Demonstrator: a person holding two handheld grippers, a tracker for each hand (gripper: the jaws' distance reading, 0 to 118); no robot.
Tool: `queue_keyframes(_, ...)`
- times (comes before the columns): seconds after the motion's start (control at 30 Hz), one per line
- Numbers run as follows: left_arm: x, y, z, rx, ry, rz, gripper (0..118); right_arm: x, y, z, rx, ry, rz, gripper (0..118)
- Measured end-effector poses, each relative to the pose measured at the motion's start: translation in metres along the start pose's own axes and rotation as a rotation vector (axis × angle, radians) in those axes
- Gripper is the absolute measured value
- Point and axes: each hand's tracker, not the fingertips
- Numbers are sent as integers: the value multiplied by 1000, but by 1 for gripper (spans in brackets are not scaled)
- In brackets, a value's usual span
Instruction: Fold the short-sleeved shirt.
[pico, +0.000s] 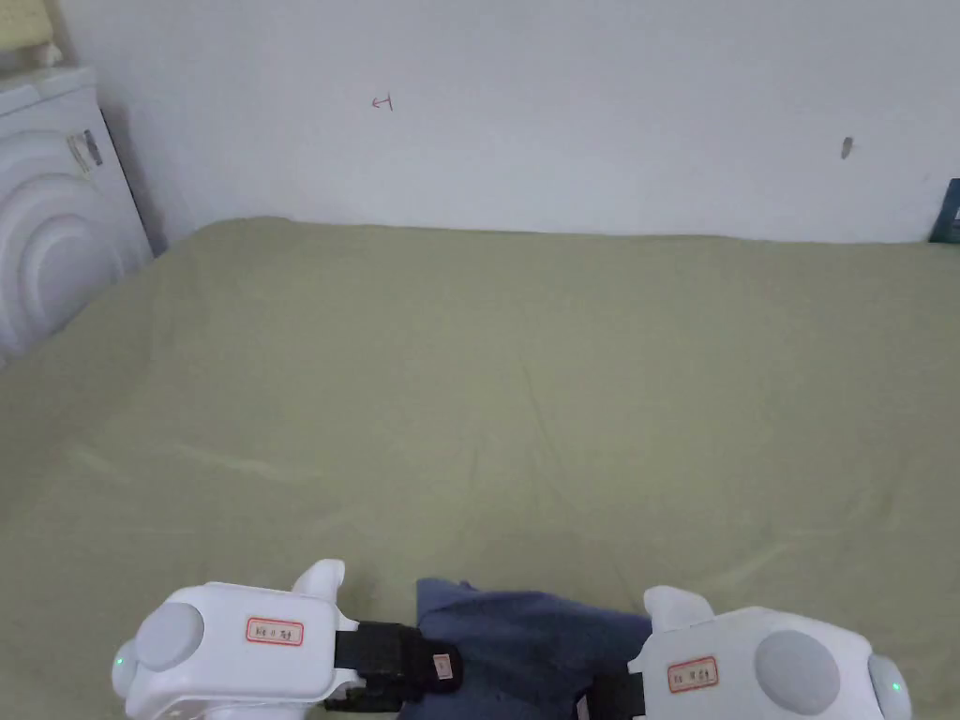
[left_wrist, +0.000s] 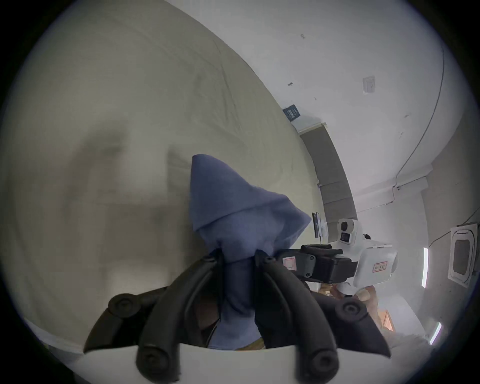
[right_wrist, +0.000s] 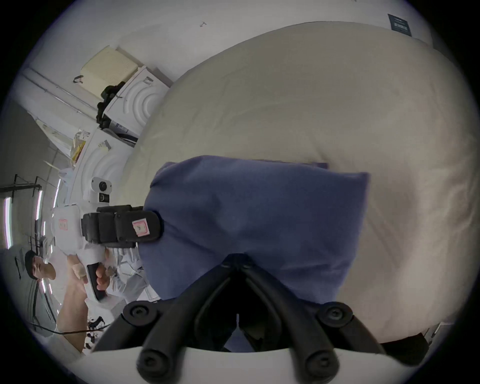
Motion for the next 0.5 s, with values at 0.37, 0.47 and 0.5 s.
queue_keyframes(0.37, -83, 43, 152, 98, 229, 19, 22, -64, 14, -37, -31, 9, 88, 0)
queue_keyframes(0.47, -112, 56, 193, 119, 306, 51, 22, -79, 16, -42, -37, -6, 120, 0)
queue_keyframes(0.5, -118, 61, 205, 106, 336, 53, 22, -83, 18, -43, -43, -9, 126, 0)
